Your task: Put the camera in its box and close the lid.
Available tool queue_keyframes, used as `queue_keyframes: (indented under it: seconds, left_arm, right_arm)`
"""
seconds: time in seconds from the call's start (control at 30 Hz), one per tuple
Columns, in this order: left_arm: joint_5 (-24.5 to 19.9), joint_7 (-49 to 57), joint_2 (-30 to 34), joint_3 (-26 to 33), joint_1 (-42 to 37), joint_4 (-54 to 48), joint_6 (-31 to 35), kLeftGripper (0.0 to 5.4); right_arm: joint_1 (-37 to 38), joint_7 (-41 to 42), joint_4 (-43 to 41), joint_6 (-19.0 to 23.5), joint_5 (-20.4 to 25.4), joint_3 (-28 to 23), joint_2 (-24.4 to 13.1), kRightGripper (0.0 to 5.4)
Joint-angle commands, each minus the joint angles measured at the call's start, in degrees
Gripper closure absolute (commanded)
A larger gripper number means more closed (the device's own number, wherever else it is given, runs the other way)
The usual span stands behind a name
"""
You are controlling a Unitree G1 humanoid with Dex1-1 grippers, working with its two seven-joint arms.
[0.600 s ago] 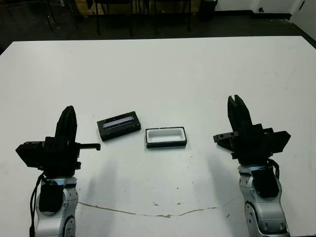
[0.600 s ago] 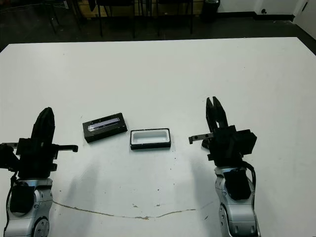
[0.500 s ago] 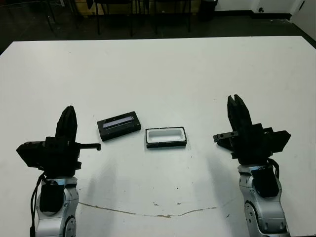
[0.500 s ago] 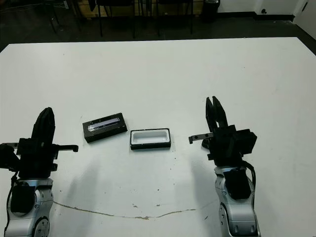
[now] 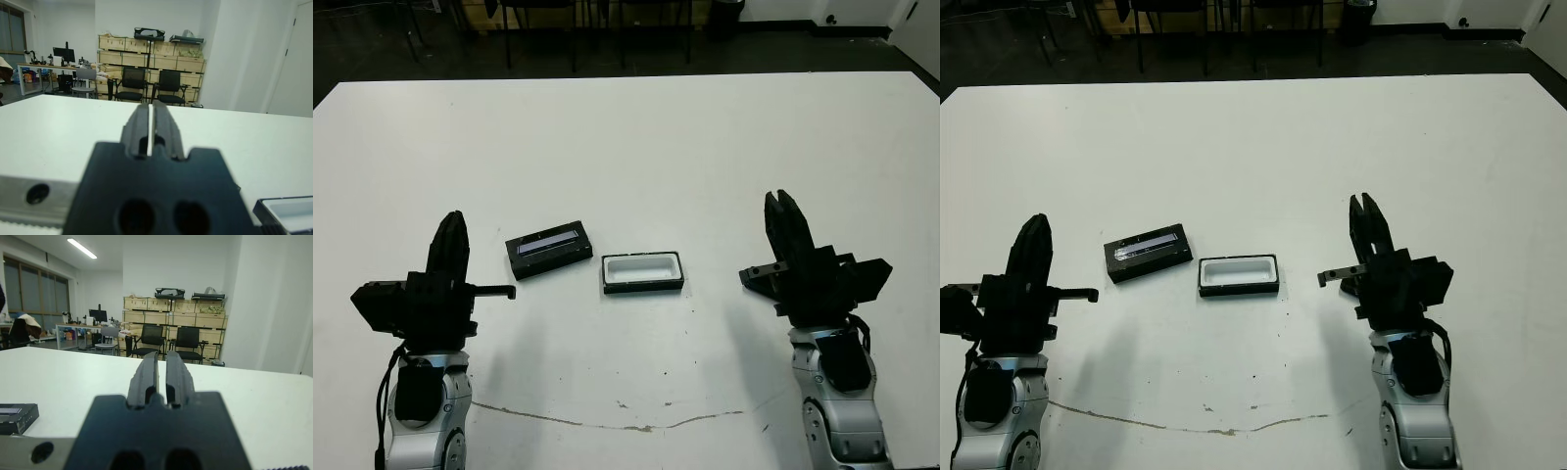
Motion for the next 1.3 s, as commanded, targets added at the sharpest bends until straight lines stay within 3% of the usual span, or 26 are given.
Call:
queue_keyframes:
  seconds: [0.03, 0.2, 0.37, 0.53, 0.67, 0.97, 1.17, 1.3]
  left_arm:
    - [-0.1, 0.3, 0.0, 0.3, 0.8, 0.1, 0.5, 5.39]
    - [0.2, 0.3, 0.2, 0.3, 1.1, 0.0, 0.4, 5.39]
    - [0.0, 0.4, 0.1, 0.3, 1.4, -0.2, 0.6, 5.39]
    - [0.1, 0.5, 0.0, 0.0, 1.7, -0.3, 0.8, 5.40]
    - [0.2, 0.6, -0.1, -0.1, 1.8, -0.3, 0.7, 5.40]
    - [0.0, 0.6, -0.1, -0.1, 1.9, -0.5, 0.7, 5.40]
    - [-0.2, 0.2, 0.3, 0.1, 1.8, -0.3, 0.8, 5.40]
    - [-0.4, 0.4, 0.1, 0.1, 1.8, -0.7, 1.5, 5.40]
  right_arm:
    - [-0.9, 2.8, -2.4, 6.0, 3.9, -2.7, -4.3, 5.40]
    - [-4.7, 10.5, -2.1, 12.9, 11.4, -8.4, -13.5, 5.40]
    - [-7.7, 18.2, -2.9, 24.4, 15.4, -13.6, -26.8, 5.40]
    - [-11.1, 29.7, 2.6, 31.9, 23.9, -16.3, -34.7, 4.81]
    - [-14.7, 39.2, 8.8, 37.2, 29.0, -15.6, -39.0, 4.11]
    - [-17.8, 56.2, 20.9, 33.2, 26.5, -11.2, -42.0, 2.52]
    - [-19.8, 64.7, 30.7, 25.7, 23.3, -9.3, -40.7, 1.50]
    - [-20.6, 66.7, 34.3, 26.1, 23.0, -8.9, -40.4, 0.81]
